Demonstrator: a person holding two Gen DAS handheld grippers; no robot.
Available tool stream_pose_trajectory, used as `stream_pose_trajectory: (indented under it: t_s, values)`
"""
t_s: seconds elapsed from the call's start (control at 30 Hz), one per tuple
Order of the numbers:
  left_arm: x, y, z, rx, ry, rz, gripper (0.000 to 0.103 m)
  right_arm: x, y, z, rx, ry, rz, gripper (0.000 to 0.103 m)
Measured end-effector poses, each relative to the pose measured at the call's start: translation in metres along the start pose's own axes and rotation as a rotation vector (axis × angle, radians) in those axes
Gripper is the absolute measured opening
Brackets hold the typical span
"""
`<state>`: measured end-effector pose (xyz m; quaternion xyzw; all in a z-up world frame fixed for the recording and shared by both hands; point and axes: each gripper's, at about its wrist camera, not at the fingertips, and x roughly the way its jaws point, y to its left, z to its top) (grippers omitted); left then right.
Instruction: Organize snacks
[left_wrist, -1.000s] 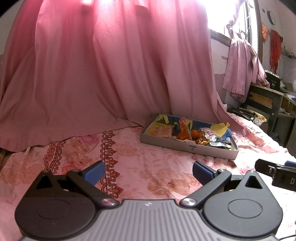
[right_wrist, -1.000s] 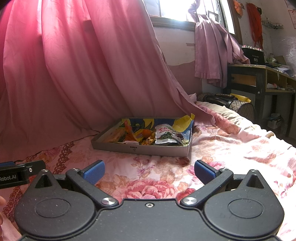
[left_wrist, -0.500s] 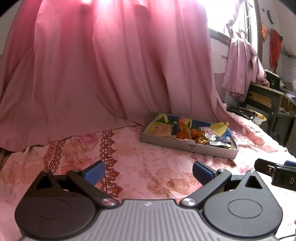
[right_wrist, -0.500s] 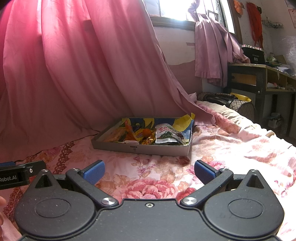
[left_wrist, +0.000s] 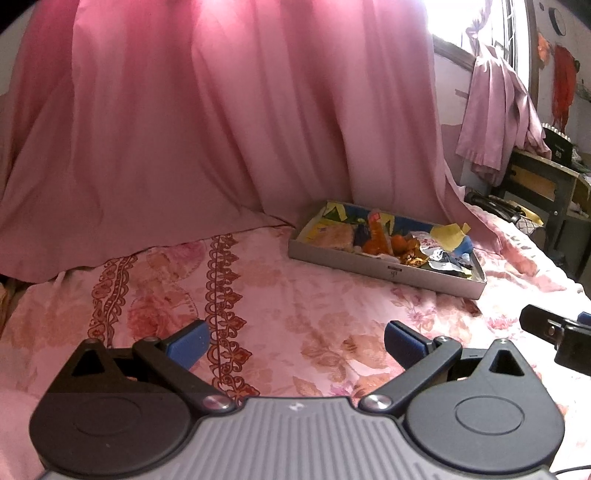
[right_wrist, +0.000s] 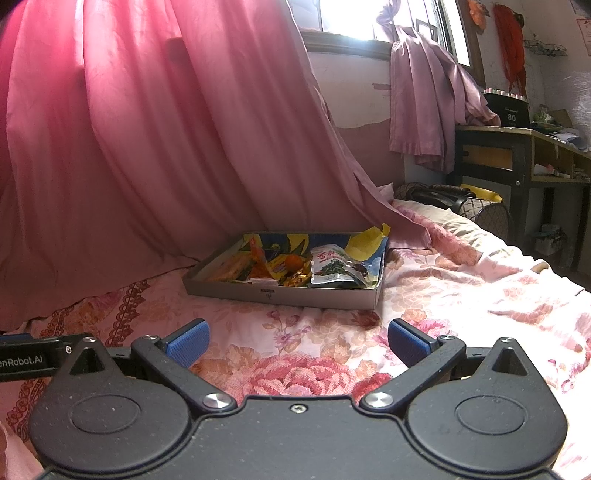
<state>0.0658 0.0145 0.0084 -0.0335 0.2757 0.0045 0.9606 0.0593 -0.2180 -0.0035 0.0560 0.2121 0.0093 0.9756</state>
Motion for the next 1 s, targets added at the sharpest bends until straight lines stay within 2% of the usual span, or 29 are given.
stream_pose_trajectory:
  t_s: [1.0]
  values:
    - [-0.0014, -0.0037, 0.0003, 0.019, -0.005, -0.002, 0.103, -0.0007, 0.0020, -0.0010, -0.008, 0.014, 0.006, 0.102]
